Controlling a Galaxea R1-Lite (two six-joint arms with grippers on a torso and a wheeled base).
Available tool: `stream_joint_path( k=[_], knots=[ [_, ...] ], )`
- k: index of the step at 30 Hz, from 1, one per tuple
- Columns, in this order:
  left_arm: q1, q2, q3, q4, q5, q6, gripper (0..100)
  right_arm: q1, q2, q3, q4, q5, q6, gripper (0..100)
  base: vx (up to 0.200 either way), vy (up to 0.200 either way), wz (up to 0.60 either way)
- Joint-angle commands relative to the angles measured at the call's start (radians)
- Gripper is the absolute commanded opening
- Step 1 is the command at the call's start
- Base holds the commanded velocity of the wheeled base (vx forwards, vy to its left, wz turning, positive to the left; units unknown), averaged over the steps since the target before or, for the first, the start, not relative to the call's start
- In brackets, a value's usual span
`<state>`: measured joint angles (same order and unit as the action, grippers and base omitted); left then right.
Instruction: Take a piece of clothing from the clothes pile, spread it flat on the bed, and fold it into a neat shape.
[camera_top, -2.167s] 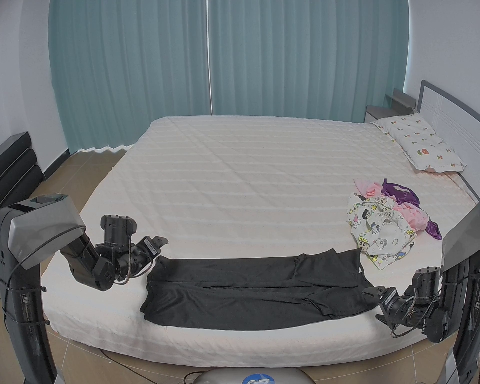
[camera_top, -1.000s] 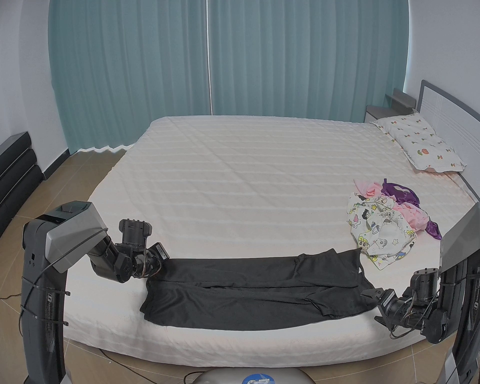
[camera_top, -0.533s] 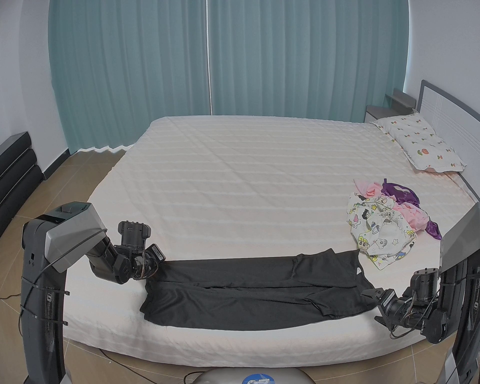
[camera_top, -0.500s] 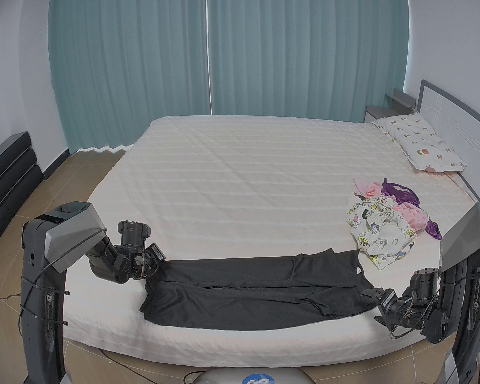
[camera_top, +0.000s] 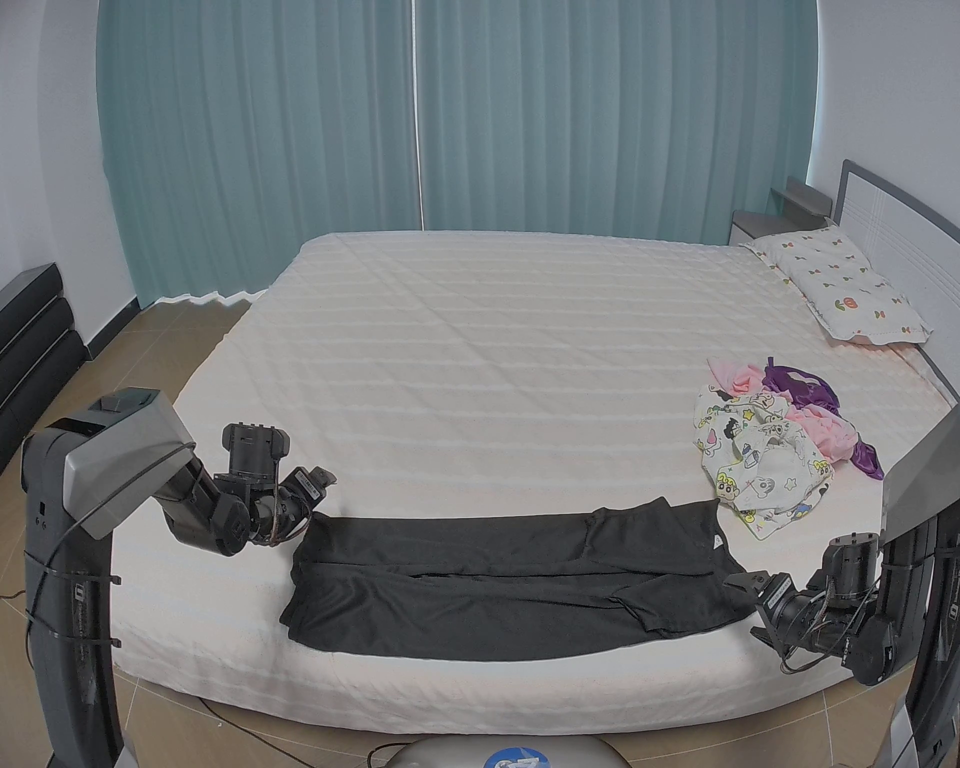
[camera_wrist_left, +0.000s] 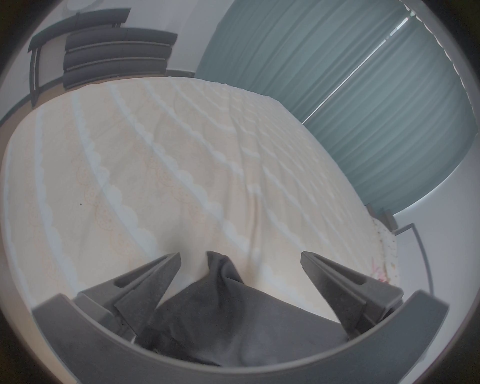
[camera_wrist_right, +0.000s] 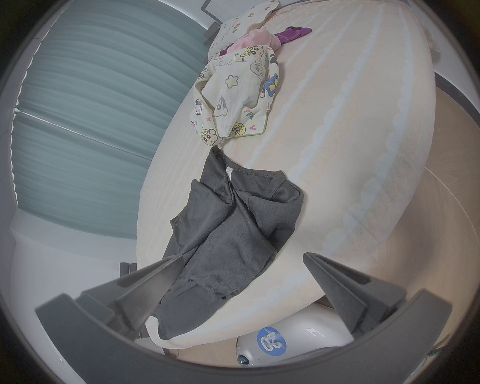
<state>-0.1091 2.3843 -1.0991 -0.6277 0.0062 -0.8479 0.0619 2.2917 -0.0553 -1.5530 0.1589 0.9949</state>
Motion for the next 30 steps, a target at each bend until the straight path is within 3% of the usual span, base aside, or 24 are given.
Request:
stream_joint_path(
  k=[1,3,5,8,11,12,16,20,23,24,30],
  knots=[
    [0.005,-0.115,0.061,0.003,-0.02,-0.007,100,0.001,-0.003,-0.006,-0.018,0.001,0.004,100,0.0,0.0,0.0],
    [0.002,-0.132,0.096,0.023,-0.041,0.026,100,-0.002,0.002,0.0,-0.018,0.004,0.005,100,0.0,0.0,0.0],
    [0.008,-0.14,0.12,0.059,-0.101,0.13,100,0.006,0.006,0.005,-0.018,0.004,0.005,100,0.0,0.0,0.0],
    [0.023,-0.14,0.136,0.1,-0.167,0.208,100,0.009,0.003,0.006,-0.018,0.004,0.004,100,0.0,0.0,0.0],
    [0.023,-0.134,0.133,0.132,-0.219,0.253,100,0.007,0.006,0.008,-0.018,0.005,0.005,100,0.0,0.0,0.0],
    [0.02,-0.129,0.128,0.151,-0.239,0.313,100,0.007,0.006,0.008,-0.018,0.008,0.005,100,0.0,0.0,0.0],
    [0.017,-0.099,0.122,0.177,-0.236,0.437,100,0.013,0.008,0.011,-0.018,0.007,0.004,100,0.0,0.0,0.0],
    [0.014,-0.092,0.11,0.236,-0.213,0.503,100,0.013,0.008,0.015,-0.018,0.008,0.004,100,0.0,0.0,0.0],
    [0.014,-0.091,0.11,0.241,-0.212,0.507,100,0.013,0.008,0.017,-0.018,0.01,0.004,100,0.0,0.0,0.0],
    [0.013,-0.053,0.094,0.244,-0.186,0.553,100,0.016,0.008,0.017,-0.018,0.01,0.002,100,0.0,0.0,0.0],
    [0.005,-0.016,0.055,0.247,-0.181,0.552,100,0.019,0.011,0.019,-0.018,0.007,0.002,100,0.0,0.0,0.0]
  ],
)
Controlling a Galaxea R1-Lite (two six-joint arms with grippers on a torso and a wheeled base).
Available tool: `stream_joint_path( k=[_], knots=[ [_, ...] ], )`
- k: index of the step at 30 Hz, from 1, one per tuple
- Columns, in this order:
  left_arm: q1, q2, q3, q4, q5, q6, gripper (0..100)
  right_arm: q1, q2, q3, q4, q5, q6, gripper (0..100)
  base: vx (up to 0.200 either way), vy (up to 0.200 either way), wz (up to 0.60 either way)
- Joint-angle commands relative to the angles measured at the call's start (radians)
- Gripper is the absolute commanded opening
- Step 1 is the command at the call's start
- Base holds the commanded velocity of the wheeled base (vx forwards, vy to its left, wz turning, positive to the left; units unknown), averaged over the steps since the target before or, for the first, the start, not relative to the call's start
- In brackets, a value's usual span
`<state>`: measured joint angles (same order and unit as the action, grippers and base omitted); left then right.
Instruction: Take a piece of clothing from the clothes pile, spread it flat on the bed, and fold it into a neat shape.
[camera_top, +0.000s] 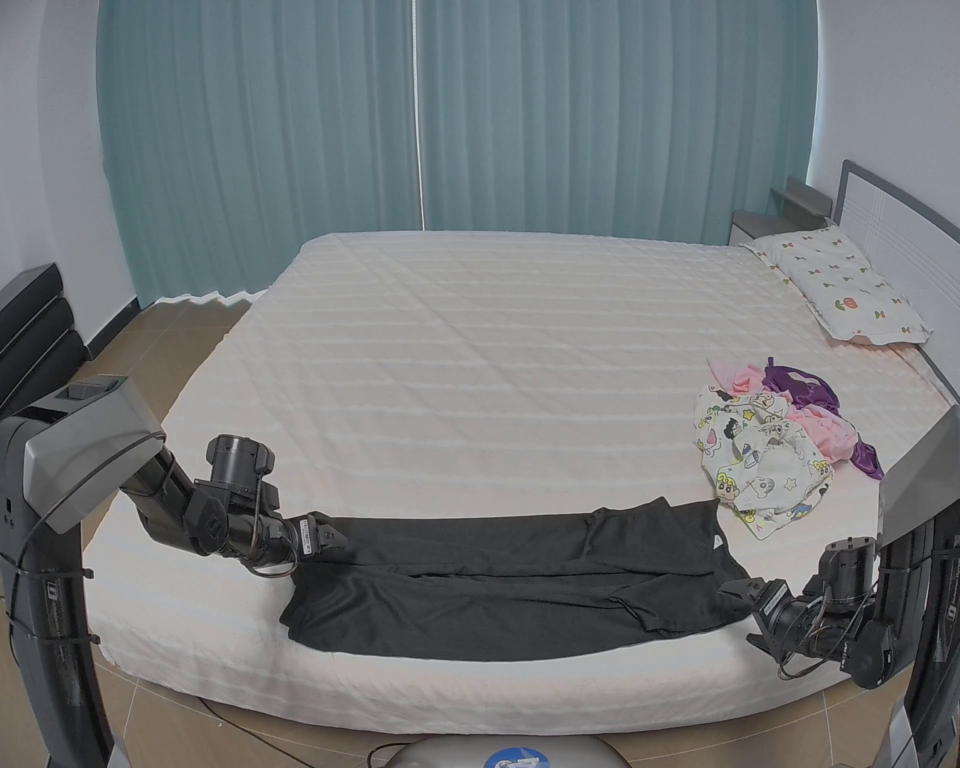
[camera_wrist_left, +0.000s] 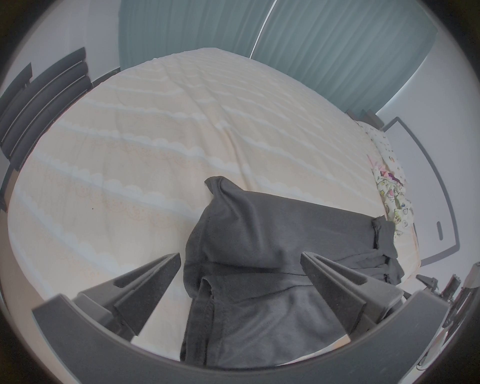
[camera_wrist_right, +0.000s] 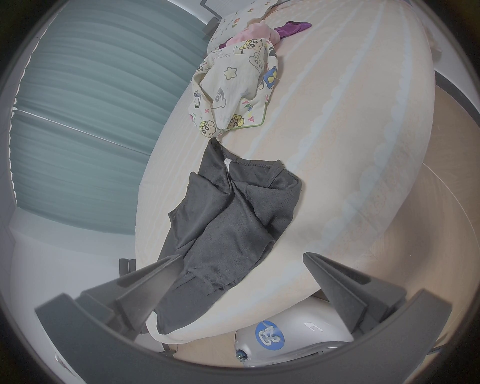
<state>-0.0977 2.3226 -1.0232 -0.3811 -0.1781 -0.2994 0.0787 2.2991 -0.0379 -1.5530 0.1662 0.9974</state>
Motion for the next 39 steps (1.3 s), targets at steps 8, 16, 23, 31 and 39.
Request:
stream_joint_path(
  k=[8,16,23,31,39],
  knots=[
    [-0.024,0.1,-0.043,-0.004,0.005,0.003,100,0.006,0.005,0.003,-0.018,-0.002,-0.002,100,0.0,0.0,0.0],
    [-0.03,0.104,-0.049,-0.002,0.006,-0.001,0,0.009,0.005,0.003,-0.018,-0.004,-0.002,100,0.0,0.0,0.0],
    [-0.03,0.101,-0.031,-0.002,0.011,0.002,0,0.01,0.008,0.003,-0.018,-0.007,-0.002,100,0.0,0.0,0.0],
    [-0.027,0.084,-0.018,-0.002,0.072,0.0,0,0.01,0.008,0.021,-0.018,-0.002,-0.002,100,0.0,0.0,0.0],
    [0.003,0.008,0.009,0.005,0.081,0.006,0,0.009,0.005,0.023,-0.018,-0.002,-0.002,100,0.0,0.0,0.0]
  ],
)
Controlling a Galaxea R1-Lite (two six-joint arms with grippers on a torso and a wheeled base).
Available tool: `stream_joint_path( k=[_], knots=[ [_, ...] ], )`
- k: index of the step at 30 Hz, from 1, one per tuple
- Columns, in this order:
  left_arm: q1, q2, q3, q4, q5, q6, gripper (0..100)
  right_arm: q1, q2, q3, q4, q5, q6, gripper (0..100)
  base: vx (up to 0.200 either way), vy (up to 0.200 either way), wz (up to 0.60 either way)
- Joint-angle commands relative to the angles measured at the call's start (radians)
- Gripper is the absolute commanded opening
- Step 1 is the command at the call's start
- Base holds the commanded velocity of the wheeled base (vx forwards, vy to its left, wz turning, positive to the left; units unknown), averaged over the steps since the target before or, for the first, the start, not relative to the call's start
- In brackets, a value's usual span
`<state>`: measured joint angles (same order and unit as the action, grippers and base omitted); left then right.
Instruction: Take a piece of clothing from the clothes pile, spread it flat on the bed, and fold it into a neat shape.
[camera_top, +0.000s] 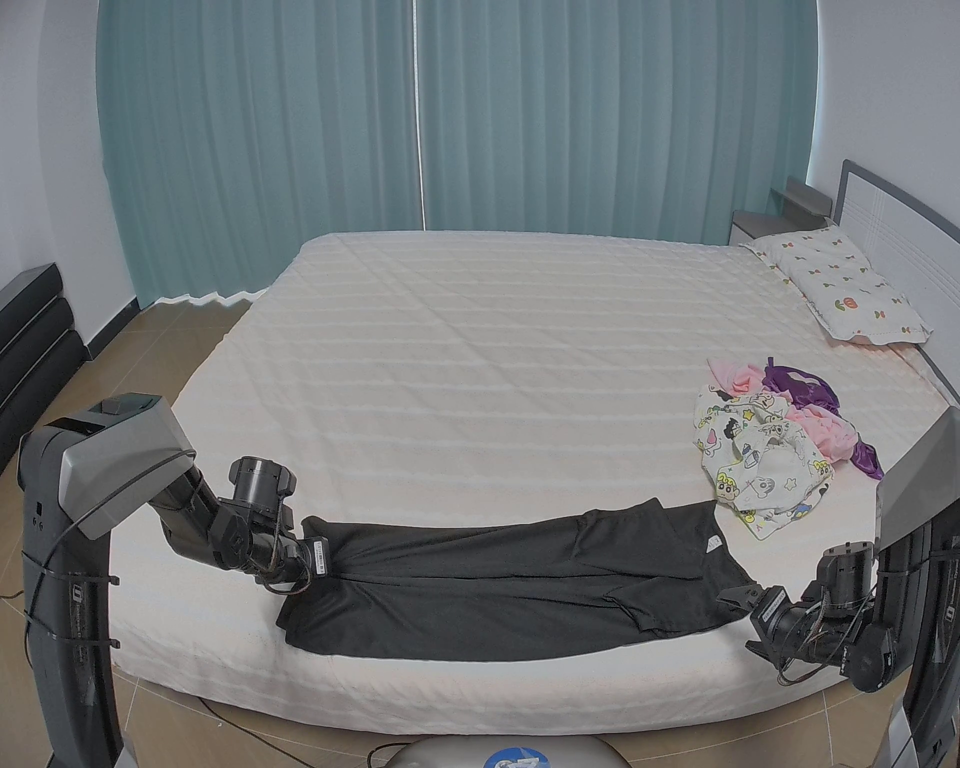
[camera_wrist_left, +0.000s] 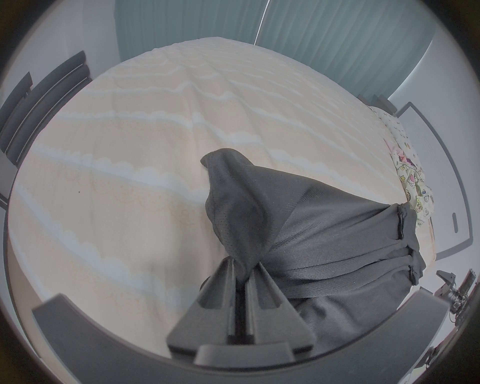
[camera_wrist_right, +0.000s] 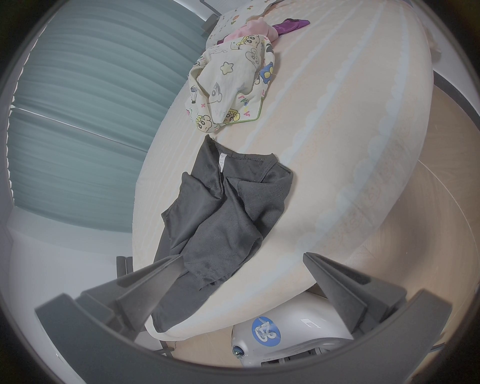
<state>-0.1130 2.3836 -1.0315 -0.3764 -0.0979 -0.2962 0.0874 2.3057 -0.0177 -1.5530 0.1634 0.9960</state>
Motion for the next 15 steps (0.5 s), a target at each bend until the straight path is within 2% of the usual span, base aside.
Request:
stream_joint_path(
  k=[1,15],
  knots=[
    [0.019,-0.055,0.018,0.001,0.003,0.003,0,0.0,0.0,0.002,-0.018,0.002,0.0,100,0.0,0.0,0.0],
    [0.029,-0.057,0.021,0.005,0.024,0.003,0,0.0,0.001,0.001,-0.018,0.007,0.0,100,0.0,0.0,0.0]
  ],
)
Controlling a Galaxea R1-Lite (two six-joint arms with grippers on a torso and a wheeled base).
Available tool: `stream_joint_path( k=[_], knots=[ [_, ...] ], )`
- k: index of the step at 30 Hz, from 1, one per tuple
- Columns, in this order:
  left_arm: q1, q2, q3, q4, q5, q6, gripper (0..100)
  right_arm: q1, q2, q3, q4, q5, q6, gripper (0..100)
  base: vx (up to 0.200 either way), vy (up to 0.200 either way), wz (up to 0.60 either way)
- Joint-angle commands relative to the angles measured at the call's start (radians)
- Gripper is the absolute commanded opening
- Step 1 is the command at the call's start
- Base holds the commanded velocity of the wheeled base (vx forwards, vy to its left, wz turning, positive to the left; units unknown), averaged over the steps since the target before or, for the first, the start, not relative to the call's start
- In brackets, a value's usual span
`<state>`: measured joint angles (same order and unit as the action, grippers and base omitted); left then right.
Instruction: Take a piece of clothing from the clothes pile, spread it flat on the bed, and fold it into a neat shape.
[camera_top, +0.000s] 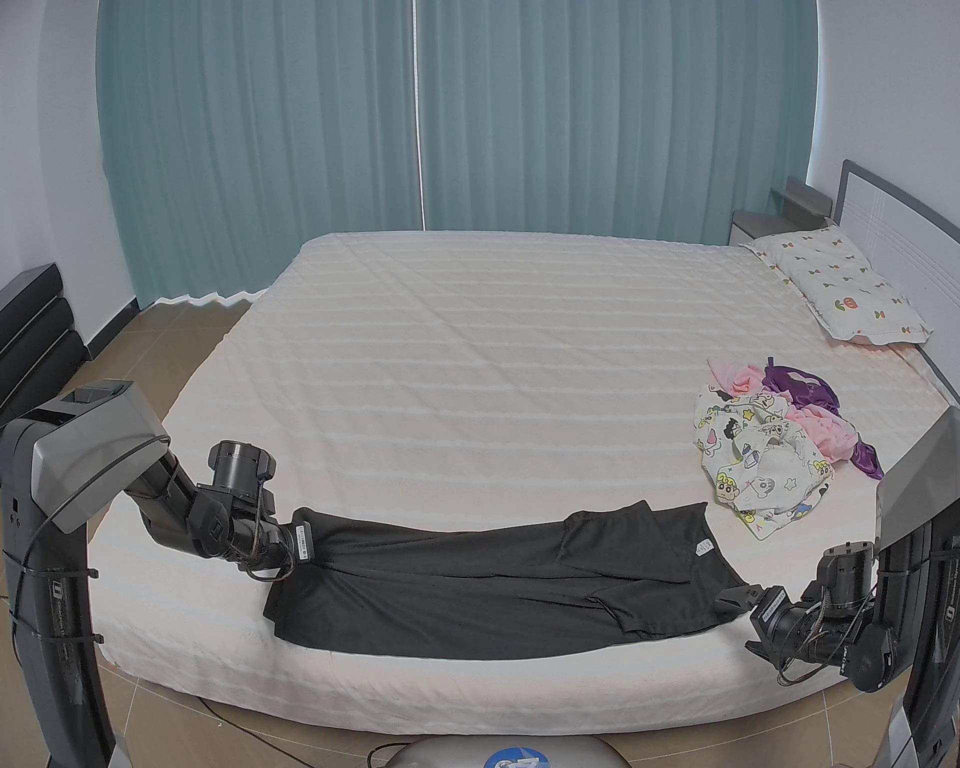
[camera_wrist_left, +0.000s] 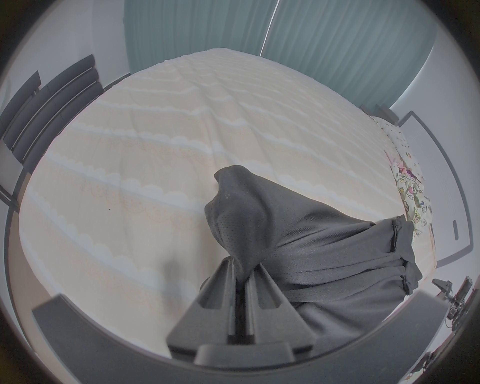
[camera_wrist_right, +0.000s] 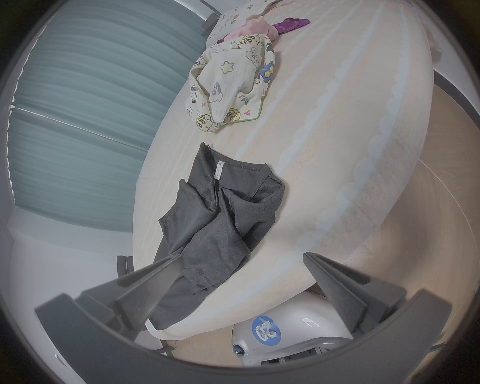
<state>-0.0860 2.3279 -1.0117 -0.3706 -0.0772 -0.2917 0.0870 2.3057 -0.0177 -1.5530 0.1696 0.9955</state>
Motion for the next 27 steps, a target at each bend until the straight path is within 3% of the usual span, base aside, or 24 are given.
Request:
stream_joint_path(
  k=[1,6,27],
  knots=[
    [0.002,-0.001,-0.001,-0.001,0.004,-0.001,0,0.0,0.003,-0.001,-0.018,0.001,0.0,100,0.0,0.0,0.0],
    [0.002,0.001,-0.001,0.016,0.005,-0.004,0,0.0,0.004,-0.004,-0.018,0.002,0.0,100,-0.12,0.0,0.0],
    [-0.005,-0.004,-0.013,0.01,0.071,-0.023,0,0.0,0.006,-0.004,-0.018,0.002,-0.002,100,0.0,0.0,0.0]
  ],
)
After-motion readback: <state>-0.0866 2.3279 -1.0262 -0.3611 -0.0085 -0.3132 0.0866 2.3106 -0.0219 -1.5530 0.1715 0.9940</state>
